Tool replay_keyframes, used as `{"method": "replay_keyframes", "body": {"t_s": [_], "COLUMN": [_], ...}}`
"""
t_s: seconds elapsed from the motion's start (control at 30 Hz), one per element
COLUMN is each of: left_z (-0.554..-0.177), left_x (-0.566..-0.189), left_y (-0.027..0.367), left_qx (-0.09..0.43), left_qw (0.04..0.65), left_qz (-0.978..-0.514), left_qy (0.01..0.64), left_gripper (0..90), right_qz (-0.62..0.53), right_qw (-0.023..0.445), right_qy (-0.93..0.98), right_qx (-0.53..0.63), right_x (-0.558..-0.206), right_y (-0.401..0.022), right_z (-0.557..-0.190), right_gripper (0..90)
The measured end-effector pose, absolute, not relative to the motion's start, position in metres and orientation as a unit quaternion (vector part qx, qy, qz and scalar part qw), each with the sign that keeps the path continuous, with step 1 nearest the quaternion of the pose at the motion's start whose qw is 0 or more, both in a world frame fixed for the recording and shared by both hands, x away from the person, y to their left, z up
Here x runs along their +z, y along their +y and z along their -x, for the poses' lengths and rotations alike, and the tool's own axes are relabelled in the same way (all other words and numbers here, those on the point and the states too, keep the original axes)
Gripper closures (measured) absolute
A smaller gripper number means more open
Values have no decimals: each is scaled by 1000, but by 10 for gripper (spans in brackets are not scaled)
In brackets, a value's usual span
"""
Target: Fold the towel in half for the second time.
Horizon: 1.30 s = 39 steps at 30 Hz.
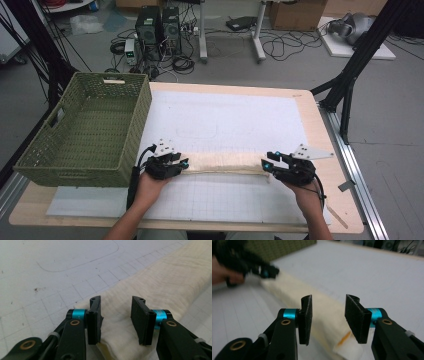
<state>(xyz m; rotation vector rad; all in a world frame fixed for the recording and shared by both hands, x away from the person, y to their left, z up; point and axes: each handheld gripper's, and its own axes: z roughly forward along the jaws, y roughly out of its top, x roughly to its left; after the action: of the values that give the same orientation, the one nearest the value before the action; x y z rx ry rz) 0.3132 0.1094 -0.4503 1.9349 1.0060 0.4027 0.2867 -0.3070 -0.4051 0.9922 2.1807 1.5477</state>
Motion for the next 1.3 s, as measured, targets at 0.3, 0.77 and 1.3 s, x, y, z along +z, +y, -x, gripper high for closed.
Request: {"method": "replay_keyframes", "body": {"t_s": [0.3, 0.77, 1.3], "left_z": [-314, -314, -300], "left_x": [-451, -451, -434], "left_y": [111, 108, 124], "left_qx": [157, 169, 134], "left_qw": [448, 430, 510], "left_qz": [-780, -786, -751], "left_qy": [409, 412, 398], "left_gripper": [622, 701, 703], "right_qz": [-358, -395, -404], "right_qw": [157, 186, 205], "right_qy": [806, 814, 810], "right_qx": [445, 384, 372], "right_x": [-427, -447, -449], "right_y": [-240, -273, -280], "right_z": [-303, -301, -298], "right_gripper": [595, 574, 540]}}
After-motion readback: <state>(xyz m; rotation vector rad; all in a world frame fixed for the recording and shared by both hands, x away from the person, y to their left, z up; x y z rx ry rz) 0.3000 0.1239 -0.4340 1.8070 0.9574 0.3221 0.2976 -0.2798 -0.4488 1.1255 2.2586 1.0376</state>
